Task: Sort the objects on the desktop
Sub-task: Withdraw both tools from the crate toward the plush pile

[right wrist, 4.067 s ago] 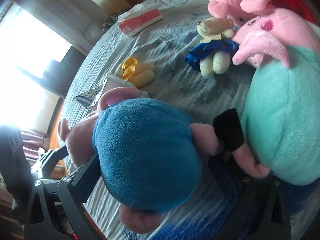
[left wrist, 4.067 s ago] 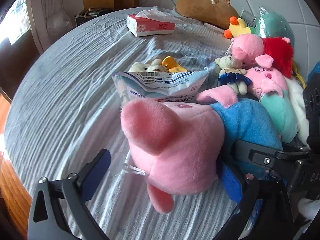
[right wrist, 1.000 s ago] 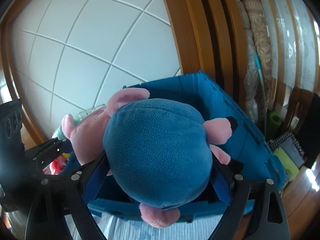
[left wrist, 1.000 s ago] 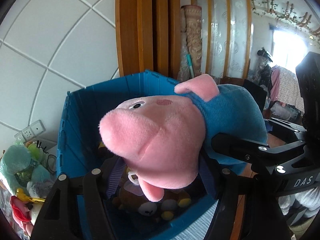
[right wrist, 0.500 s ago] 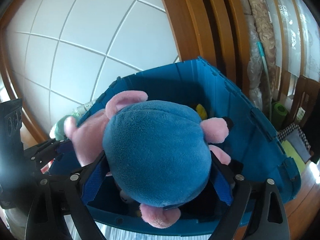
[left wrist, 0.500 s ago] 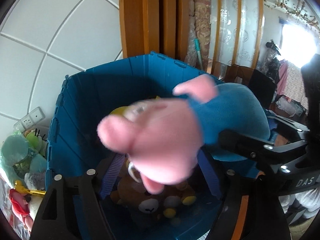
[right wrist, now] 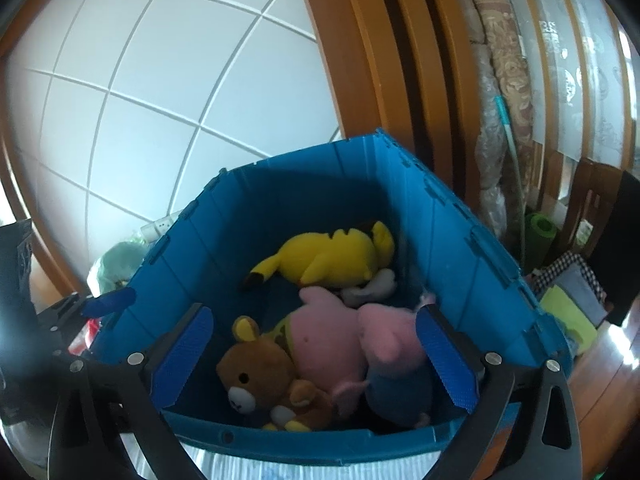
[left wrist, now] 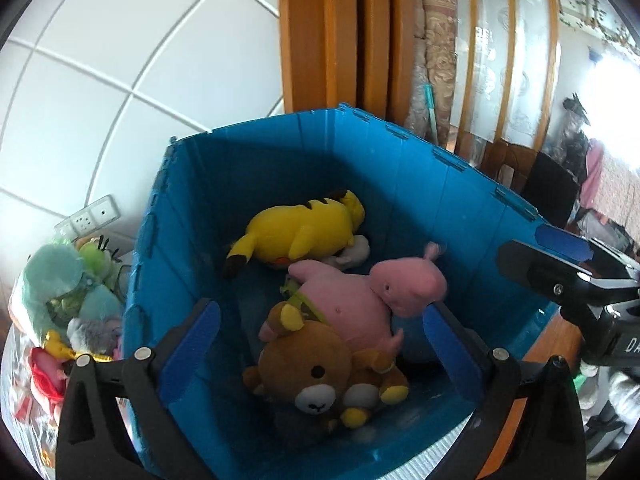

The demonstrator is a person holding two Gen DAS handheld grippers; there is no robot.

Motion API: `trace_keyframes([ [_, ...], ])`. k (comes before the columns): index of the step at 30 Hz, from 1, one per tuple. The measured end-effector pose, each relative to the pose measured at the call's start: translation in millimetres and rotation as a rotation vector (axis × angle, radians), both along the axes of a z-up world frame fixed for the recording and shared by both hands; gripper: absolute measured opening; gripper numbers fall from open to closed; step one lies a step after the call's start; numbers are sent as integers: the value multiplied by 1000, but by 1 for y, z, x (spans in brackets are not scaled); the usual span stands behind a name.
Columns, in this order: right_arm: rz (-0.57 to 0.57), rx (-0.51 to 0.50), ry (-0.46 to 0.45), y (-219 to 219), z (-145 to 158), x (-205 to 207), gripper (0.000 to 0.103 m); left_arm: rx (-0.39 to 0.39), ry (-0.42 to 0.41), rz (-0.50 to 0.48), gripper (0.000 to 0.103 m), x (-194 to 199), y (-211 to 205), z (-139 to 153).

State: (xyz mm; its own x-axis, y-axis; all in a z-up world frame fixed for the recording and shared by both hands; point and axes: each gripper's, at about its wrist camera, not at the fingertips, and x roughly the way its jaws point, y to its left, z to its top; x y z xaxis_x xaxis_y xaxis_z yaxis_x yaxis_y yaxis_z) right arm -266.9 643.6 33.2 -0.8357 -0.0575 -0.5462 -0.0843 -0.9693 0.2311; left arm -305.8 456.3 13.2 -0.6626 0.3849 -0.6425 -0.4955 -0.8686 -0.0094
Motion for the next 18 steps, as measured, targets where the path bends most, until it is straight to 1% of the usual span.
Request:
trace_keyframes([
  [3, 10, -1, 12, -8, 3, 5, 103, -3, 18, 47, 103, 4, -16, 5],
  [6, 37, -1, 25, -26, 4, 9, 103, -44, 53, 147, 103, 14, -40, 9],
  [8, 61, 2, 34, -42, 5, 12, 103, -40, 66, 201, 103, 22, -64, 11],
  [11, 100, 9, 42, -76, 6, 20, 103, 4, 62, 244, 103, 35, -105, 12],
  [14, 126, 27, 50, -113, 5, 33, 103, -5, 76, 292, 103, 53, -148, 10],
  [18, 139, 45, 51, -166, -1, 54, 103, -7, 53, 327, 103, 74, -206, -1],
])
